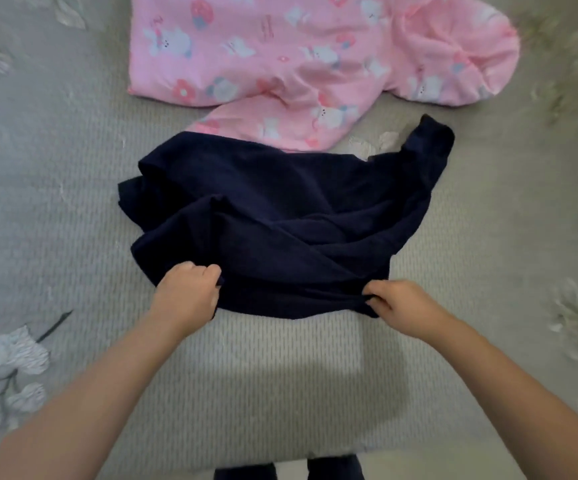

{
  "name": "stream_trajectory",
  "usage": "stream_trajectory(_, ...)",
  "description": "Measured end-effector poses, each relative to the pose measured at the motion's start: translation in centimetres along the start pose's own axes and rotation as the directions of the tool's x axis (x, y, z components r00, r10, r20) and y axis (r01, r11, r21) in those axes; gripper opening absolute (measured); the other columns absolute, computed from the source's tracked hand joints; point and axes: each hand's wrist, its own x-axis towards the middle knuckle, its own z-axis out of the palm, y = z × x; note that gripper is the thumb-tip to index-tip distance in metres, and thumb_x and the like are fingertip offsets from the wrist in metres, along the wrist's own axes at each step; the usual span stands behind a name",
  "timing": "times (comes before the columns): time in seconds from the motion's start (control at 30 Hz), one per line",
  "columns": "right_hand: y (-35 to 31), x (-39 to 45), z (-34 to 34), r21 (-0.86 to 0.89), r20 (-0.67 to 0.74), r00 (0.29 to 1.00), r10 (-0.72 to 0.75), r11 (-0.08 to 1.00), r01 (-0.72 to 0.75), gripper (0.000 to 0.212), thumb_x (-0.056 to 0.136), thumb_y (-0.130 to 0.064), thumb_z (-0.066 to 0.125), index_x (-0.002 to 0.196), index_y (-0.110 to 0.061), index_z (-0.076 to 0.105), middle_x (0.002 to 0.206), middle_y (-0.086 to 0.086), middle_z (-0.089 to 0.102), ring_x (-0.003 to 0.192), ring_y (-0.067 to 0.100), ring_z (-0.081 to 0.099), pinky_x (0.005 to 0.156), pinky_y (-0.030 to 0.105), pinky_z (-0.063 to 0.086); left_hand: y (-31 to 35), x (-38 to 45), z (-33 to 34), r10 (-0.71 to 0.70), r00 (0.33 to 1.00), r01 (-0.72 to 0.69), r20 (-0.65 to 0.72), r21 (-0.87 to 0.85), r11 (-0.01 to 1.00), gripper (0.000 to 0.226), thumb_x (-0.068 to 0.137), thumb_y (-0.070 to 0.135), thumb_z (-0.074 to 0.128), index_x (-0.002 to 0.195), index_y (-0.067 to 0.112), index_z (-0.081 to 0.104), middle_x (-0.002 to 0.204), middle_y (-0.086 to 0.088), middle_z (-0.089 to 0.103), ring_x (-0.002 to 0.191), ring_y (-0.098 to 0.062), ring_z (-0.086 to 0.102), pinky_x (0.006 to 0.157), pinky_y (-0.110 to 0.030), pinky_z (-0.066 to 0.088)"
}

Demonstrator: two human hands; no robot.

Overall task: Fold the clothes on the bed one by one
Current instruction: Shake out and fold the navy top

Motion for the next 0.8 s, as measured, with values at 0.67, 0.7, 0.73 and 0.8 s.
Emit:
stream_trajectory(0.67,7.3,-2.5,2.7,0.317,-0.361,0.827,0.431,0.891,-0.326,0.046,0.091,-0.013,0.043,0.136,-0.011,0.041,0.123,0.015,0.051,0.104,0.028,0.052,0.079,0.029,0.040,11.9,1.7,1.1,0.297,0.867,-0.340,0.401,0.040,0.940,0.025,0.099,0.029,0.031,0.109,0.014,0.049,0.108,-0.003,0.054,0.096,-0.020,0.053,0.078,-0.030,0.040)
stream_trajectory(0.7,7.2,-2.3,1.7,0.401,-0.416,0.772,0.481,0.859,-0.320,0.039,0.092,-0.012,0.043,0.130,-0.007,0.050,0.119,0.016,0.056,0.105,0.029,0.053,0.081,0.030,0.040,12.2,1.6,0.8,0.282,0.851,-0.317,0.442,0.005,0.949,0.024,0.098,0.028,0.033,0.109,0.015,0.049,0.109,-0.002,0.054,0.097,-0.020,0.053,0.078,-0.030,0.041)
stream_trajectory(0.73,7.2,-2.6,1.1,0.479,-0.486,0.702,0.520,0.831,-0.285,0.033,0.092,-0.012,0.044,0.121,-0.004,0.057,0.111,0.017,0.061,0.101,0.029,0.056,0.081,0.030,0.040,12.5,1.4,0.7,0.275,0.848,-0.297,0.453,-0.024,0.955,0.024,0.097,0.028,0.034,0.111,0.016,0.049,0.109,-0.001,0.055,0.097,-0.019,0.053,0.079,-0.029,0.041)
stream_trajectory(0.8,7.5,-4.7,1.1,0.648,-0.563,0.536,0.629,0.739,-0.185,0.024,0.091,-0.012,0.051,0.107,-0.002,0.066,0.093,0.010,0.066,0.087,0.024,0.059,0.078,0.029,0.042,13.6,1.7,0.1,0.249,0.890,-0.252,0.382,-0.044,0.967,0.025,0.097,0.030,0.035,0.114,0.018,0.049,0.110,0.001,0.056,0.100,-0.017,0.052,0.081,-0.027,0.041)
